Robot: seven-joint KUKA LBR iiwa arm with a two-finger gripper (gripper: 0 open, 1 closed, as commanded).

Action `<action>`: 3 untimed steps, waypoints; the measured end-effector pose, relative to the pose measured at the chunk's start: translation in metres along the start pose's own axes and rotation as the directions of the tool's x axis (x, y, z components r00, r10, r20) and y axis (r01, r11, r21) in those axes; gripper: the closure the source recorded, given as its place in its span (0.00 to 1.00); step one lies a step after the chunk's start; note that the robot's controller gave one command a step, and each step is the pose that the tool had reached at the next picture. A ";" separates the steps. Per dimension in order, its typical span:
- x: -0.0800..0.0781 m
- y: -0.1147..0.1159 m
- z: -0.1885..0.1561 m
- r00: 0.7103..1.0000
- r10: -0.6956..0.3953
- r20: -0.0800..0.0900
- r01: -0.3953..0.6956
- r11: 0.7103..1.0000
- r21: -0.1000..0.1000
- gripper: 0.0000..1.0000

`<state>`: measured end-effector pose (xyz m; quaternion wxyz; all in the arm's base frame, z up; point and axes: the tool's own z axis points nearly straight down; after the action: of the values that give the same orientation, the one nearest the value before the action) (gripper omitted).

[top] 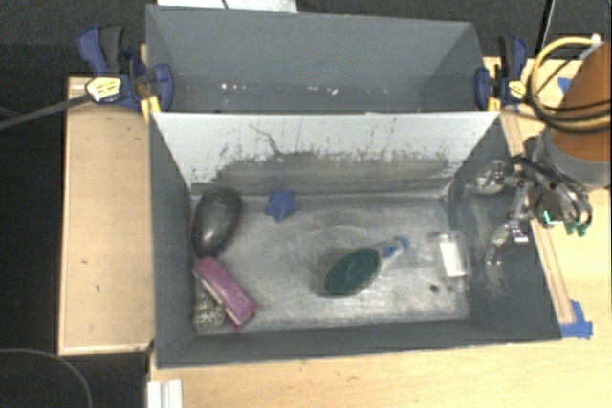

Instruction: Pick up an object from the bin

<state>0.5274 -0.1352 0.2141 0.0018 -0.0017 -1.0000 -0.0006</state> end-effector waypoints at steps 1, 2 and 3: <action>0.045 -0.006 0.139 0.997 -0.073 0.012 0.073 0.997 0.003 0.00; 0.026 0.094 0.141 0.997 -0.075 0.015 0.075 0.997 0.002 0.00; 0.033 0.147 0.141 0.980 -0.198 0.014 0.197 0.980 0.005 0.00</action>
Offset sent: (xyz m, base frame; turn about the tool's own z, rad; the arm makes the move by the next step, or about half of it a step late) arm -0.0465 -0.0059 -0.1363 -0.0754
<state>0.4942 0.0119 0.0735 -0.0056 0.0976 -0.9952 0.0008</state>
